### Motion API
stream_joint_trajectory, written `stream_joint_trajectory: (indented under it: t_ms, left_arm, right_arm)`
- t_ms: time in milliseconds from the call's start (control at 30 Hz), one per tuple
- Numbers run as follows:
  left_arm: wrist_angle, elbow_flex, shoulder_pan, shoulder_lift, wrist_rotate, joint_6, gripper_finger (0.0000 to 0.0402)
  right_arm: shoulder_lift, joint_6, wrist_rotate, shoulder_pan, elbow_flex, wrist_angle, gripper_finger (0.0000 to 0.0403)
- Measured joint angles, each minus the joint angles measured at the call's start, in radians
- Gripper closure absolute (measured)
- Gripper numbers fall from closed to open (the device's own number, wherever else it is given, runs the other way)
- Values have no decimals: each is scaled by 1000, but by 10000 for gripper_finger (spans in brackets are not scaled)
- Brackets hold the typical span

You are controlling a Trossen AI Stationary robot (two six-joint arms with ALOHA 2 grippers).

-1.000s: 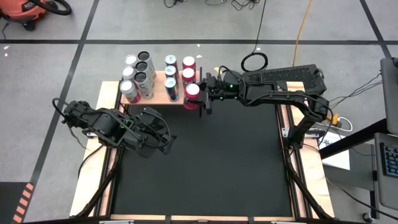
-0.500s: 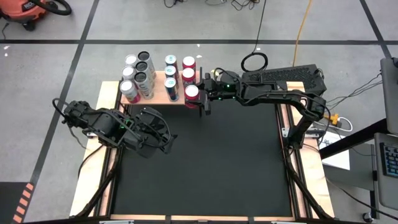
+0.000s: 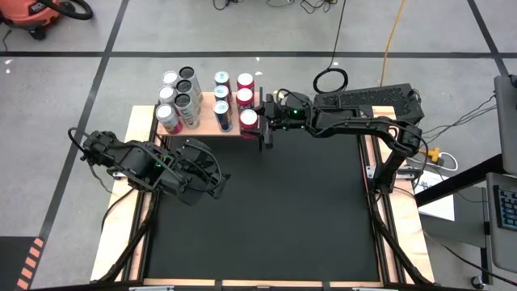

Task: Place canned beverage on shelf
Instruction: Put the red soda can on the shelf aligned with the other red soda cans

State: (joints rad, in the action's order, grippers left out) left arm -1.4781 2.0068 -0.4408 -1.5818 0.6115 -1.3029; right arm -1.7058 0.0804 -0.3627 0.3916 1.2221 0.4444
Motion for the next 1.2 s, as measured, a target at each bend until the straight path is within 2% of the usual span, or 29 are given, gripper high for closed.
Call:
stream_joint_trajectory:
  t_ms: [333,1200]
  left_arm:
    - [4,0,0,0,14,0,62]
    - [4,-17,0,0,21,1,62]
  right_arm:
    - [-43,11,-4,0,0,43,128]
    - [-57,59,-4,24,0,37,128]
